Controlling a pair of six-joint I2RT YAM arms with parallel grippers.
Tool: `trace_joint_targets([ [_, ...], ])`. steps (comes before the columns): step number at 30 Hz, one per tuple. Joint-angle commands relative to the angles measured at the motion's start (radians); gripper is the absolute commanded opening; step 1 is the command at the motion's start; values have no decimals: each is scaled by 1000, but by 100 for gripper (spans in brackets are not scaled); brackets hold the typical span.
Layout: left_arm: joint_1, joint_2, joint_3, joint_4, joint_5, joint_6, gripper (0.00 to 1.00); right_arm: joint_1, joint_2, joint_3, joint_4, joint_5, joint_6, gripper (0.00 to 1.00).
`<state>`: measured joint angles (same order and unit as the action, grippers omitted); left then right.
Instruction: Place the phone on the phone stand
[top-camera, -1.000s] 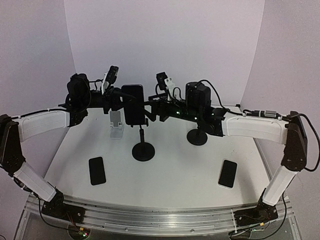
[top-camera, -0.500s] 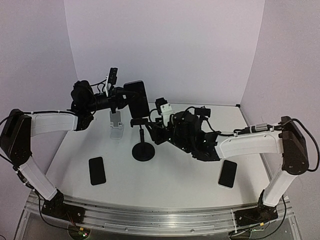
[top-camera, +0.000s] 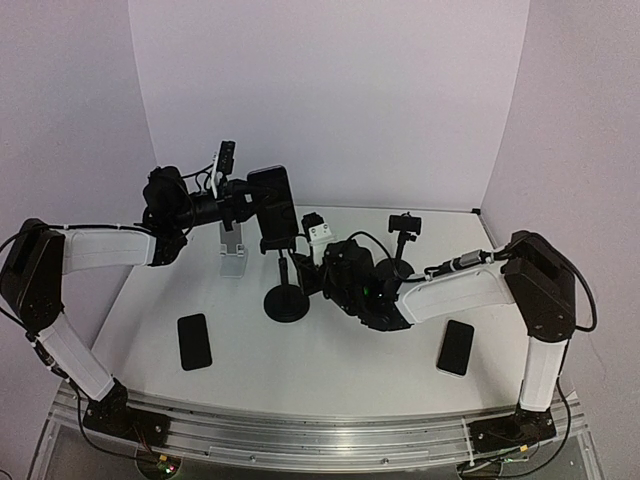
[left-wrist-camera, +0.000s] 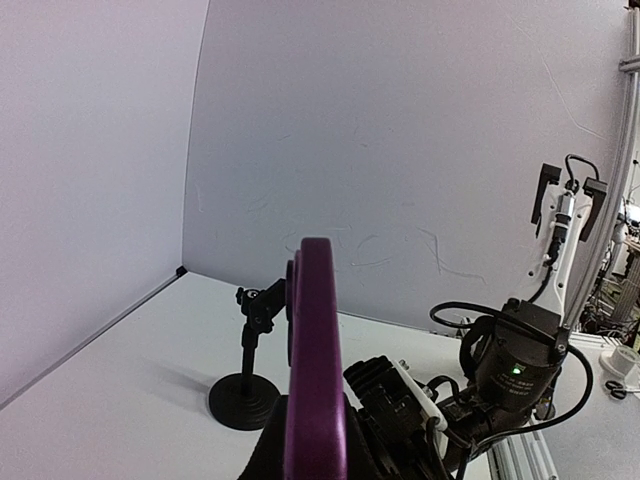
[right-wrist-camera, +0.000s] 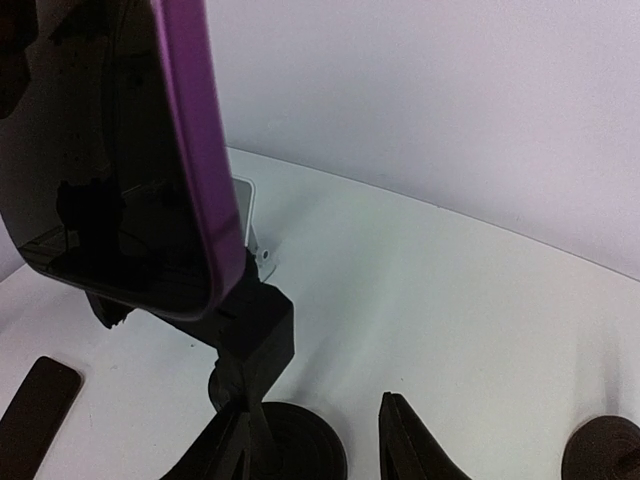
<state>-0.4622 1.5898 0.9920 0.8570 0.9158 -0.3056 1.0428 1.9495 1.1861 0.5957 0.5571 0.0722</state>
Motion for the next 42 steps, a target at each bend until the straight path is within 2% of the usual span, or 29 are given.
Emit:
trace_joint_targets([
  [1, 15, -36, -4, 71, -23, 22, 0, 0, 11, 61, 90, -8, -37, 45],
  [7, 23, -38, -5, 68, -20, 36, 0, 0, 22, 79, 90, -26, -63, 46],
  [12, 29, -37, -2, 67, -19, 37, 0, -1, 24, 77, 91, -28, -64, 56],
  [32, 52, -36, 9, 57, 7, 56, 0, 0, -4, 23, 76, -25, -54, 58],
  [38, 52, -37, 14, 55, 14, 62, 0, -1, -23, 7, 59, -34, -42, 62],
  [42, 52, -37, 16, 53, 17, 62, 0, 7, -30, 10, 30, -50, -41, 68],
])
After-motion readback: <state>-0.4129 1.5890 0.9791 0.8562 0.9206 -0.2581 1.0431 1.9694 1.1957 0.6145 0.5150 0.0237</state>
